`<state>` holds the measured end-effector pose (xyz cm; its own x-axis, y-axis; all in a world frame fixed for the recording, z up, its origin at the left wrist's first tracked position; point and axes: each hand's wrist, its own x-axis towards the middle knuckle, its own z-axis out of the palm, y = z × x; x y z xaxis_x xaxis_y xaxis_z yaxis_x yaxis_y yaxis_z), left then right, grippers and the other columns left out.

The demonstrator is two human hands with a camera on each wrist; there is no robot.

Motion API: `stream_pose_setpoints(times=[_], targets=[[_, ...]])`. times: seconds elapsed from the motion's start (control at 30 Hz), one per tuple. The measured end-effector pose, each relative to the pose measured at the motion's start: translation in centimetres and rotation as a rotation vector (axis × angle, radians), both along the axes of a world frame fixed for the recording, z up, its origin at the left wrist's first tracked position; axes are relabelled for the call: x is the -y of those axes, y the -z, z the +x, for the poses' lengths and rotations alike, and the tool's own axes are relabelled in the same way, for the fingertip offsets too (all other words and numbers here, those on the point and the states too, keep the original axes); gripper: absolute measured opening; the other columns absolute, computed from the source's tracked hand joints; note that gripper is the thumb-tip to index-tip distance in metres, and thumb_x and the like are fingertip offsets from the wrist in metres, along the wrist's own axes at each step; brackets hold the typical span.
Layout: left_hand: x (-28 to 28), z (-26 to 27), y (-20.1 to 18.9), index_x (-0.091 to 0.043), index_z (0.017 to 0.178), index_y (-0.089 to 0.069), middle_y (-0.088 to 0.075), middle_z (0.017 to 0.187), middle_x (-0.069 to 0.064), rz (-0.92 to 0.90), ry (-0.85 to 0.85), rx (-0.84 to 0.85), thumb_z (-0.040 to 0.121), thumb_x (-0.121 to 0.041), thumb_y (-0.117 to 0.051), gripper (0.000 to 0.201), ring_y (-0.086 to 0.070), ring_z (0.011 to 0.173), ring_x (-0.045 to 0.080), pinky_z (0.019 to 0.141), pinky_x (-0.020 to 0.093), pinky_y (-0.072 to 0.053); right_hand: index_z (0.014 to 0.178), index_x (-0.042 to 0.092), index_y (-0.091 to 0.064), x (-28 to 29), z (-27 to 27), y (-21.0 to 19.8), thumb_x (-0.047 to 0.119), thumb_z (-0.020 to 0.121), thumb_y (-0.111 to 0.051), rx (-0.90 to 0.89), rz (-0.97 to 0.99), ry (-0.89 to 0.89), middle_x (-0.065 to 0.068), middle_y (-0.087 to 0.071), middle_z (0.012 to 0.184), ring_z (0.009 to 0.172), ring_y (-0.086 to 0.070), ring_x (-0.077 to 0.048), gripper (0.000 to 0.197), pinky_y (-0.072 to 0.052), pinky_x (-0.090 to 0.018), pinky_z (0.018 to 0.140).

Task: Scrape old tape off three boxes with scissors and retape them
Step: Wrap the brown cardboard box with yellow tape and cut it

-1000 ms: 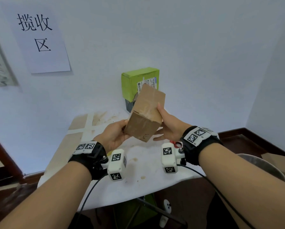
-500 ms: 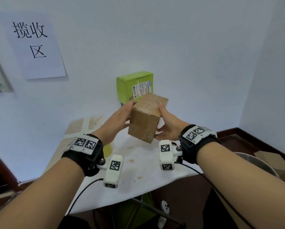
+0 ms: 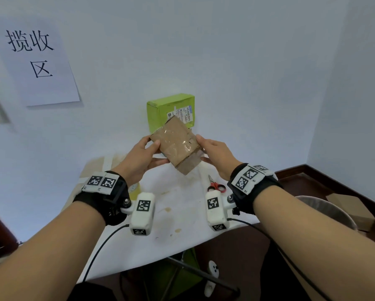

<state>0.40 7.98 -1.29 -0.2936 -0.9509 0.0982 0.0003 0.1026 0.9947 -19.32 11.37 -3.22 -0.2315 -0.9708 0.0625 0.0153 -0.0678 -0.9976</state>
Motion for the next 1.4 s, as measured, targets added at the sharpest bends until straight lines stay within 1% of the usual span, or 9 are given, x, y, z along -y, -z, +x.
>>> stream_pose_setpoints(times=[0.23,0.37,0.5,0.57,0.63,0.87,1.13,1.27,1.4], targets=[[0.9,0.2,0.4,-0.016,0.135,-0.047,-0.06,0.119,0.02,0.017,-0.036,0.13,0.102,-0.024,-0.046,0.034,-0.071,0.088,0.033,0.08,0.029,-0.059,0.082,0.024,-0.069,0.4,0.2,0.0,0.027,0.082,-0.066,-0.257,-0.077,0.105,-0.002,-0.07,0.094,0.094,-0.066,-0.019,0.005,-0.055,-0.041,0.088],[0.8,0.1,0.3,-0.02,0.136,-0.046,-0.057,0.121,0.022,0.002,-0.038,0.206,0.101,-0.027,-0.048,0.036,-0.071,0.086,0.035,0.075,0.025,-0.059,0.069,0.025,-0.065,0.4,0.4,0.2,0.026,0.08,-0.064,-0.336,-0.055,0.168,-0.004,-0.07,0.085,0.087,-0.067,-0.022,0.011,-0.056,-0.043,0.083],[0.5,-0.5,0.0,-0.024,0.146,-0.032,-0.055,0.128,0.008,-0.05,-0.082,0.285,0.1,-0.028,-0.047,0.049,-0.072,0.083,0.027,0.07,0.022,-0.058,0.071,0.025,-0.065,0.5,0.4,0.5,0.032,0.076,-0.064,-0.347,-0.041,0.191,-0.003,-0.069,0.087,0.087,-0.067,-0.022,0.008,-0.056,-0.042,0.082],[0.3,-1.0,-0.3,-0.026,0.15,-0.022,-0.041,0.143,0.003,-0.138,-0.123,0.337,0.099,-0.029,-0.05,0.059,-0.069,0.093,0.022,0.069,0.019,-0.055,0.07,0.023,-0.064,0.5,0.4,0.6,0.033,0.077,-0.064,-0.36,-0.04,0.195,-0.004,-0.069,0.086,0.086,-0.067,-0.022,0.013,-0.056,-0.041,0.082],[-0.1,-1.7,-0.5,-0.025,0.151,-0.02,-0.029,0.15,-0.002,-0.257,-0.102,0.402,0.095,-0.035,-0.055,0.067,-0.057,0.114,0.015,0.084,0.024,-0.052,0.067,0.017,-0.062,0.5,0.2,1.0,0.032,0.082,-0.064,-0.353,-0.024,0.195,-0.007,-0.069,0.084,0.079,-0.068,-0.022,0.021,-0.058,-0.038,0.08],[0.5,-2.5,0.1,-0.027,0.144,-0.034,-0.023,0.148,-0.011,-0.375,0.116,0.698,0.079,-0.055,-0.069,0.079,-0.035,0.133,0.011,0.108,0.035,-0.037,0.087,0.009,-0.066,0.2,0.2,1.0,0.025,0.089,-0.056,-0.263,0.005,0.144,-0.011,-0.07,0.083,0.067,-0.066,-0.016,0.019,-0.058,-0.024,0.066],[1.0,-3.9,1.7,-0.02,0.122,-0.036,-0.037,0.126,0.005,-0.485,-0.24,0.876,0.067,-0.072,-0.065,0.081,-0.045,0.113,0.028,0.095,0.046,-0.044,0.09,0.011,-0.067,0.6,-0.2,1.7,0.018,0.098,-0.044,-0.226,0.064,-0.014,-0.01,-0.071,0.085,0.072,-0.066,-0.016,0.025,-0.053,-0.02,0.066],[0.9,-4.3,2.2,-0.02,0.12,-0.036,-0.036,0.126,0.006,-0.538,-0.253,0.875,0.076,-0.057,-0.064,0.064,-0.042,0.112,0.031,0.089,0.042,-0.042,0.098,0.004,-0.064,1.6,-2.5,3.5,0.01,0.096,-0.043,-0.417,0.271,0.06,-0.005,-0.067,0.077,0.067,-0.057,-0.012,0.022,-0.048,-0.02,0.066],[1.5,-3.5,2.2,-0.021,0.125,-0.037,-0.036,0.128,0.003,-0.544,-0.19,0.853,0.077,-0.055,-0.066,0.066,-0.041,0.113,0.027,0.091,0.039,-0.04,0.113,0.0,-0.062,2.0,-4.5,5.2,0.011,0.093,-0.05,-0.685,0.442,0.061,-0.01,-0.062,0.107,0.088,-0.05,-0.021,0.026,-0.048,-0.029,0.071]])
